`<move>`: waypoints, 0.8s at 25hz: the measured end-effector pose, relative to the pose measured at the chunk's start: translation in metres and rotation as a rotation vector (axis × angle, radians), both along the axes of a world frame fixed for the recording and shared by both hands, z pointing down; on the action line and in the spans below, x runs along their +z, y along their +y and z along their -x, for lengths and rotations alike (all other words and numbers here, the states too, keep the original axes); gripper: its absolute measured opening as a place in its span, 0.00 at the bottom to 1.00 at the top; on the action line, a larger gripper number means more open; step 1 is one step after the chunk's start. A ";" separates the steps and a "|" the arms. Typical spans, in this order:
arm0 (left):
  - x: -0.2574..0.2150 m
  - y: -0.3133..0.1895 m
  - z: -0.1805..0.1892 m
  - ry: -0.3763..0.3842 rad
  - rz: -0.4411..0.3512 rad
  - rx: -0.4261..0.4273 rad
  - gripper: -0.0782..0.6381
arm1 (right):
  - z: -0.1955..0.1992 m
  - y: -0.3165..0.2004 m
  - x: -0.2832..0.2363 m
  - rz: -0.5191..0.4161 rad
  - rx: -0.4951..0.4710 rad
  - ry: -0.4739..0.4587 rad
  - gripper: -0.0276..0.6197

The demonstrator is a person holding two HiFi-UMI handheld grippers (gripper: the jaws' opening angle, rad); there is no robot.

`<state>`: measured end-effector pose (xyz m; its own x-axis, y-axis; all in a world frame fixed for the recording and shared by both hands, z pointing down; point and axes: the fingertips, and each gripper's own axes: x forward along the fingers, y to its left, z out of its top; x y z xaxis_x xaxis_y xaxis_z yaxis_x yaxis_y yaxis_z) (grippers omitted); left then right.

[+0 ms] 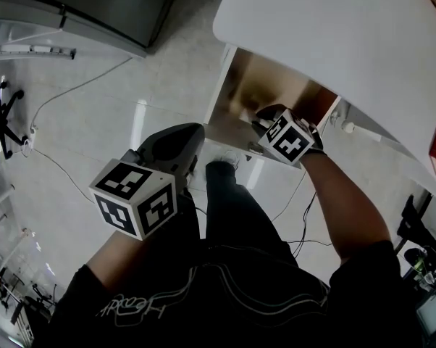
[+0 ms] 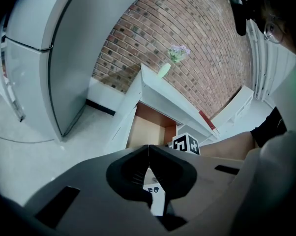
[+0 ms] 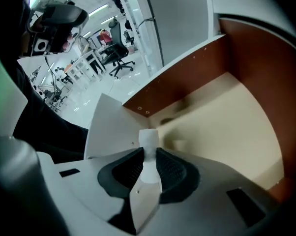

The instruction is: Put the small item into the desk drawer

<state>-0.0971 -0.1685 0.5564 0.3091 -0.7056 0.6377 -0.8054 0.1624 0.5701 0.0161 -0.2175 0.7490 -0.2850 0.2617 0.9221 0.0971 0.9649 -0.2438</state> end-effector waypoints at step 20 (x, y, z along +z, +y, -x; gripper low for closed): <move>0.030 0.007 0.017 0.055 0.021 -0.025 0.14 | 0.003 -0.001 0.065 0.048 -0.094 0.092 0.21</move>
